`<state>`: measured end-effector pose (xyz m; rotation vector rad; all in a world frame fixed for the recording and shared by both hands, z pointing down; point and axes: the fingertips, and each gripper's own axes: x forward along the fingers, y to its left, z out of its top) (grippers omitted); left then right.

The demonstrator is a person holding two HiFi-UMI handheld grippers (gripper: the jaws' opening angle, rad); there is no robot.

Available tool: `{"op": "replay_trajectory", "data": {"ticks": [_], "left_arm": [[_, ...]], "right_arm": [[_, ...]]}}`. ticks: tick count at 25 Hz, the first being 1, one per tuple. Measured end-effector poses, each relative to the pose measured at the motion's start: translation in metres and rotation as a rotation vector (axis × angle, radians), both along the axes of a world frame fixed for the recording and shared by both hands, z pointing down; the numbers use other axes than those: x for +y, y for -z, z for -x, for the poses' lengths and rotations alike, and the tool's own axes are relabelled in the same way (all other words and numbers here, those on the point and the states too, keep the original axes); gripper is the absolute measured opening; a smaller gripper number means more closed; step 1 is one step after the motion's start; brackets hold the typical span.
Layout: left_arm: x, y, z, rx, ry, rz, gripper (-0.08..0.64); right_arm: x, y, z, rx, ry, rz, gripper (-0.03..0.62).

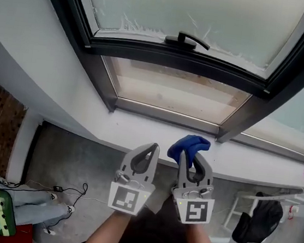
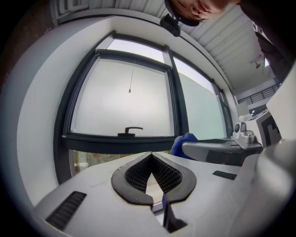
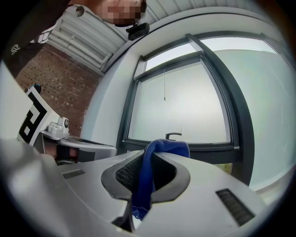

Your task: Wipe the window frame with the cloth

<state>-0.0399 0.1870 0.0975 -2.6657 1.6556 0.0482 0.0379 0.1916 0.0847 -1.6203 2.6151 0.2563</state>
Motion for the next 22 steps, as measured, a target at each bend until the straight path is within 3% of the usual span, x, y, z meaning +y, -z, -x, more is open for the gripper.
{"op": "replay_trajectory", "data": {"ticks": [4, 8, 13, 22], "left_arm": [[0.020, 0.007, 0.002, 0.020, -0.024, -0.028, 0.003], [0.030, 0.013, -0.007, 0.025, -0.033, -0.057, 0.003], [0.039, 0.031, -0.030, 0.029, -0.041, -0.105, 0.005], [0.047, 0.044, -0.075, 0.021, -0.017, -0.122, 0.003]], "right_arm": [[0.022, 0.011, 0.001, 0.007, -0.033, 0.006, 0.029], [0.036, 0.014, -0.003, 0.049, 0.003, 0.019, 0.029], [0.044, 0.032, -0.018, 0.047, 0.045, -0.004, 0.029], [0.055, 0.042, -0.052, 0.063, 0.056, -0.030, 0.029]]}}
